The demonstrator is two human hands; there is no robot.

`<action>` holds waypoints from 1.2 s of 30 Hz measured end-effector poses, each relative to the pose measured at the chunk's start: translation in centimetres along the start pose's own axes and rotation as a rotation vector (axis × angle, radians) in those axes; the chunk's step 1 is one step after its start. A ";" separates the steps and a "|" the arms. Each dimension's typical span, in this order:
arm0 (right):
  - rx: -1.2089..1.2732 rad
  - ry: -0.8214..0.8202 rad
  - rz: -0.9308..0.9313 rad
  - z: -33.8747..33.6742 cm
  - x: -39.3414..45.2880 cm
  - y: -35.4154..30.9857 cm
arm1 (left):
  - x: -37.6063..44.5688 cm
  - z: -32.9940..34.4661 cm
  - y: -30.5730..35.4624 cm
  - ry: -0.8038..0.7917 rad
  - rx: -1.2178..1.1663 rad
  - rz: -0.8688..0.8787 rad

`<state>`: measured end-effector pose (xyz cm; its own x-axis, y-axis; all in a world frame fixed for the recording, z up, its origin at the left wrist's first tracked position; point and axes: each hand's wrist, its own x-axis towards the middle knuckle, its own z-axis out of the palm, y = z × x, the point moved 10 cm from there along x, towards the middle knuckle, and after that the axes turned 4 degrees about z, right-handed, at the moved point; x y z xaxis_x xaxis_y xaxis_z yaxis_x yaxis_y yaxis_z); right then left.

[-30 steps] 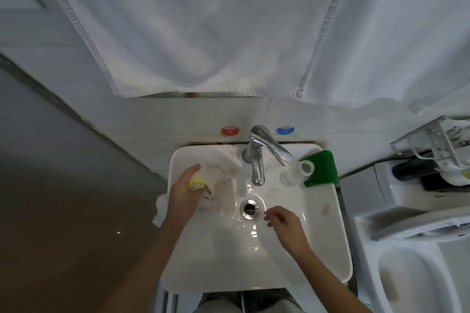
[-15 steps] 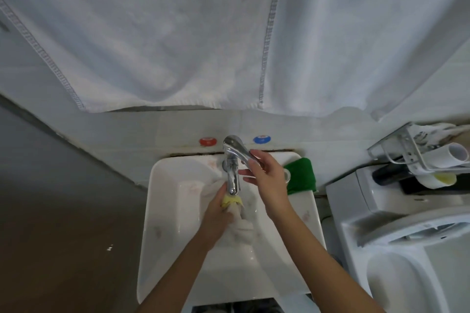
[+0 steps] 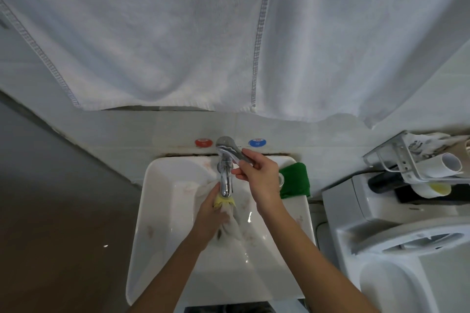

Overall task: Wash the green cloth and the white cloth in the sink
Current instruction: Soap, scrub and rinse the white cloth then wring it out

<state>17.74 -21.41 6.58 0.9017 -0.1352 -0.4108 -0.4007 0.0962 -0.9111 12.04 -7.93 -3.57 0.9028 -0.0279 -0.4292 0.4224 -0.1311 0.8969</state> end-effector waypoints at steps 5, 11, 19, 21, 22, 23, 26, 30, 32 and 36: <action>-0.034 -0.010 -0.025 0.2 0.1 -0.3 | -0.1 0.2 0.0 0.002 -0.056 0.003; -0.043 -0.029 -0.043 0.3 0.2 -0.5 | -0.2 0.8 0.0 -0.003 -0.122 -0.015; -0.079 -0.080 -0.140 -0.4 -0.4 0.5 | 0.1 0.9 0.3 0.029 -0.163 0.005; -0.081 -0.062 -0.142 -0.9 -0.8 2.0 | 0.0 0.8 0.2 0.044 -0.175 0.002; -0.087 -0.034 -0.141 -1.4 -1.0 2.8 | -0.1 0.7 0.2 0.049 -0.175 0.000; -0.090 0.003 -0.142 -2.0 -1.1 3.7 | -0.2 0.6 0.1 0.054 -0.170 0.001; -0.149 0.173 -0.184 -5.2 -1.6 6.4 | -0.4 0.0 -0.2 0.069 -0.158 0.002; -0.352 0.466 -0.127 -9.9 -1.5 9.4 | -0.9 -0.4 -1.1 0.081 -0.139 -0.054; -0.477 0.462 -0.110 -10.3 -0.1 9.9 | -1.2 -0.4 -1.3 0.074 -0.114 -0.071; -0.451 0.317 -0.004 -9.3 3.5 11.6 | -2.0 -0.8 -1.0 0.075 -0.100 -0.061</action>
<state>14.73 -29.97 -5.70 0.8378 -0.4321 -0.3336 -0.4904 -0.3273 -0.8077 9.88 -6.97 -3.50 0.8771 0.0519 -0.4774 0.4792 -0.0308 0.8771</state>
